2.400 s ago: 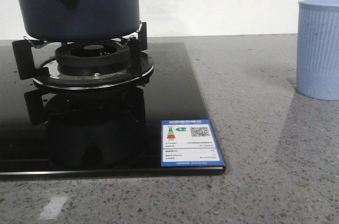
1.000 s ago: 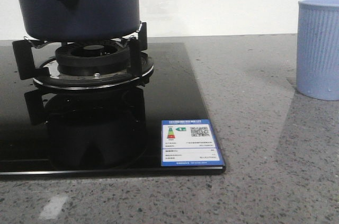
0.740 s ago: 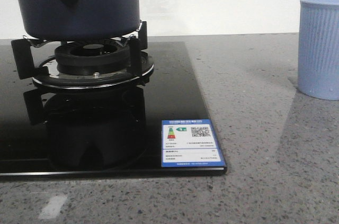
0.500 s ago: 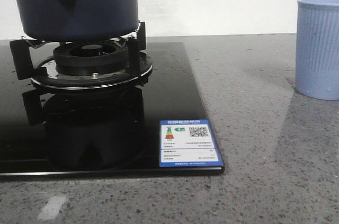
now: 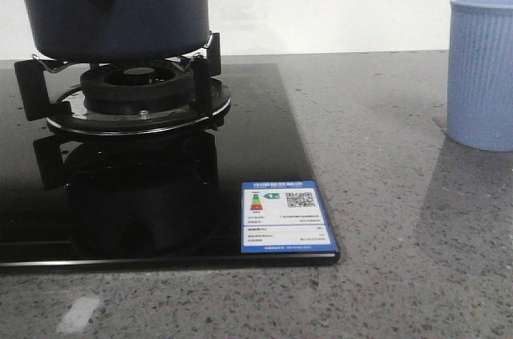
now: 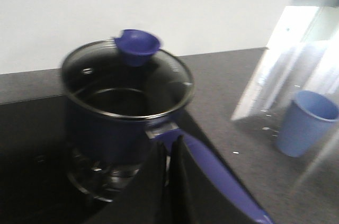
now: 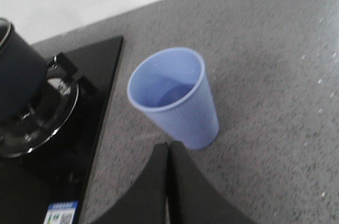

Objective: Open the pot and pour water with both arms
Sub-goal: 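Grasp the blue lid knob with the left gripper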

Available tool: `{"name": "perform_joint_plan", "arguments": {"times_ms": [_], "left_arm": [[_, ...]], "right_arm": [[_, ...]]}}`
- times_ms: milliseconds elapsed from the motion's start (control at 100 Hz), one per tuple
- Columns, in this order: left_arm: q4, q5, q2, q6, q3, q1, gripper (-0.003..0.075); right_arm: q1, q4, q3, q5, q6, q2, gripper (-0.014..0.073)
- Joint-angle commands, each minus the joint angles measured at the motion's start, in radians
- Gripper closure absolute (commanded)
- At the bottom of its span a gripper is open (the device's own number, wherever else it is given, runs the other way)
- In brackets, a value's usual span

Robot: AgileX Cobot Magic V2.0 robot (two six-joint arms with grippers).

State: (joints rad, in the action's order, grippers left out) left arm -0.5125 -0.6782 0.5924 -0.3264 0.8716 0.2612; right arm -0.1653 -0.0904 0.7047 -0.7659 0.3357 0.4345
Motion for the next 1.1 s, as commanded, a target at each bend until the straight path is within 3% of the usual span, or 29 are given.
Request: {"name": "perform_joint_plan", "arguments": {"times_ms": [0,240,400,500,740,810,900,990,1090], "left_arm": [[-0.145,-0.009,0.057,-0.084,0.095,0.062,0.0739],[-0.547,-0.203,0.164,-0.338,0.2,0.126,0.0738],[-0.941,-0.434,0.263,-0.553,0.208,0.124,0.0738],[-1.062,-0.512,0.314,-0.683,0.208,0.124,0.0739],[-0.902,-0.262,0.344,-0.984,0.208,0.122,0.0713],[-0.823,-0.184,0.344,-1.034,0.208,0.122,0.0618],[-0.691,-0.082,0.344,-1.039,0.208,0.122,0.0412],[-0.591,0.021,0.345,-1.039,0.208,0.122,0.0246],[-0.557,0.142,0.352,-1.037,0.208,0.122,0.0233]], "right_arm": [[-0.001,-0.066,0.07,-0.007,-0.075,0.035,0.0663],[-0.001,-0.248,0.099,-0.038,-0.237,0.042,0.0663],[-0.001,-0.263,0.099,-0.038,-0.268,0.042,0.0663],[-0.001,-0.263,0.099,-0.038,-0.286,0.042,0.0663],[-0.001,-0.259,0.099,0.031,-0.392,0.042,0.0662],[-0.001,-0.248,0.099,0.072,-0.407,0.042,0.0661],[-0.001,-0.232,0.099,0.117,-0.413,0.042,0.0642],[-0.001,-0.232,0.099,0.147,-0.437,0.042,0.0522],[-0.001,-0.232,0.099,0.176,-0.444,0.042,0.0232]]}}
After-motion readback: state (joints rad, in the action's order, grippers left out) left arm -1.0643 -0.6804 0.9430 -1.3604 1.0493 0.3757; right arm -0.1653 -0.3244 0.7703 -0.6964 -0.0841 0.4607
